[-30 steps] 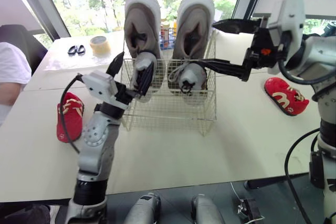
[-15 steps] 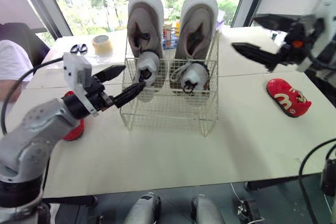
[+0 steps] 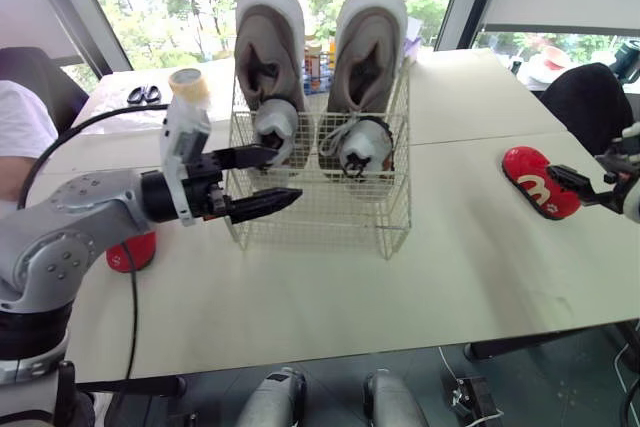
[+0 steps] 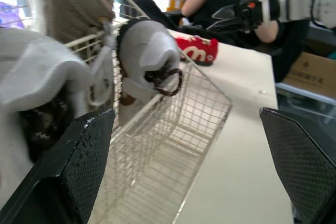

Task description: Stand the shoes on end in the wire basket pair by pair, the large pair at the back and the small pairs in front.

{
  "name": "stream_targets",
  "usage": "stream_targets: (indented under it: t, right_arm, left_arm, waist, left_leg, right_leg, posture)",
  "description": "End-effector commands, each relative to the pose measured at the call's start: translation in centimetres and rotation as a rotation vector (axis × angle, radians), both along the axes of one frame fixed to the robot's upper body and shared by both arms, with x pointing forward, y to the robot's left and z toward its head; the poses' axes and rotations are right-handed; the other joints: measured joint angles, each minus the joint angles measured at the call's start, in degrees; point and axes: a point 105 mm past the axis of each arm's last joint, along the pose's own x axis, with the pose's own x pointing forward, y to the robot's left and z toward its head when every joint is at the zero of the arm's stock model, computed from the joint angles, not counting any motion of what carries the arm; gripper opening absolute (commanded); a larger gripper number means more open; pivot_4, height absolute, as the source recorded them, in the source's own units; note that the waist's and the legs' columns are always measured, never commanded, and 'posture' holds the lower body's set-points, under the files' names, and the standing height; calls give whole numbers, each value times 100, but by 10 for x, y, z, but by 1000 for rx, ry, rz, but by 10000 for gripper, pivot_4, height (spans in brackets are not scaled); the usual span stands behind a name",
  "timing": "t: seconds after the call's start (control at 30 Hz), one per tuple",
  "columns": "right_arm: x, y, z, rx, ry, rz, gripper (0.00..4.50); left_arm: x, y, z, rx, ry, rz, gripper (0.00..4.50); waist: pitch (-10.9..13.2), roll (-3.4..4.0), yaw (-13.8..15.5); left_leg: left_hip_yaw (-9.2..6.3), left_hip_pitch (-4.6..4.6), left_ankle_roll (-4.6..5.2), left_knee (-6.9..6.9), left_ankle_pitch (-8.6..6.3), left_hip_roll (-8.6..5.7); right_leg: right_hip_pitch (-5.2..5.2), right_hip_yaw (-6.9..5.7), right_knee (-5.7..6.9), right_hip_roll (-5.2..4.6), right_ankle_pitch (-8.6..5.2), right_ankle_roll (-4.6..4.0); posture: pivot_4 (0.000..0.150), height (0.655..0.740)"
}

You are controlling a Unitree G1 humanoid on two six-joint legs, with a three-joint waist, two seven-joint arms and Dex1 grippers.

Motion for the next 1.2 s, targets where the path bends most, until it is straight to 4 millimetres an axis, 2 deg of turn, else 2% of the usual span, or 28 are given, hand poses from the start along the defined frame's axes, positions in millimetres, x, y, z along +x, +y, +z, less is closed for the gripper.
stream_targets:
  t: [0.03, 0.37, 0.5, 0.6, 0.67, 0.83, 0.97, 1.13, 1.2]
  right_arm:
    - [3, -10, 4, 6, -6, 7, 45000]
    - [16, -26, -40, 61, 118, 11, 45000]
    - [19, -28, -45, 74, 124, 18, 45000]
    - [20, -29, -47, 65, 131, 22, 35910]
    - [20, -28, -49, 56, 146, 35, 26814]
    - [19, -23, -54, 32, 186, 71, 347]
    - [20, -20, -46, 14, 166, 93, 347]
    - [18, -14, 1, 0, 23, 105, 347]
    - [13, -5, 29, 30, -61, 129, 347]
  left_arm:
    - [-7, -3, 1, 48, -13, -46, 44875]
    - [-10, -8, 2, 78, -48, -36, 44875]
    - [-12, -8, 2, 83, -49, -25, 44875]
    - [-11, -8, 3, 80, -50, -16, 45000]
    - [-10, -9, 5, 77, -52, -11, 45000]
    - [-6, -11, 7, 75, -60, -7, 45000]
    - [-3, -10, 9, 67, -61, -4, 45000]
    - [4, -5, 16, 19, -60, 8, 45000]
    - [6, -3, 20, -3, -57, 12, 45000]
  waist:
    - [0, 0, -8]
    - [1, -1, -28]
    - [1, -2, -26]
    - [1, -2, -29]
    - [1, -2, -36]
    - [0, -3, -88]
    - [0, -3, -107]
    - [2, 0, -98]
    - [4, 3, -101]
  left_leg:
    - [2, 1, 0, -1, 0, 0]
    - [6, 1, 1, 2, 0, 0]
    - [6, 2, 1, 3, -1, 0]
    - [6, 2, 1, 3, 0, 0]
    - [6, 3, 0, 3, 0, 1]
    - [5, 4, 0, 3, 0, 1]
    - [5, 5, 0, 2, -1, 1]
    - [5, 5, 1, 2, -1, -1]
    - [5, 4, 1, 2, -1, -1]
  right_leg:
    - [0, 1, 0, 0, 0, 0]
    - [1, 2, 0, -1, 0, 1]
    - [3, 2, 0, -1, 0, 1]
    - [3, 3, 0, -1, 0, 1]
    - [3, 2, 0, 0, 0, 1]
    - [6, 2, 0, 1, 0, 1]
    - [6, 2, 0, 1, 0, 1]
    - [6, 2, 0, 0, 0, 1]
    - [4, 2, 1, -1, 1, 2]
  posture:
    - [1500, 7400]
    - [1500, 7400]
    - [1500, 7400]
    - [1500, 7400]
    - [1500, 7400]
    - [1500, 7400]
    - [1500, 7400]
    - [1500, 7400]
    - [1500, 7400]
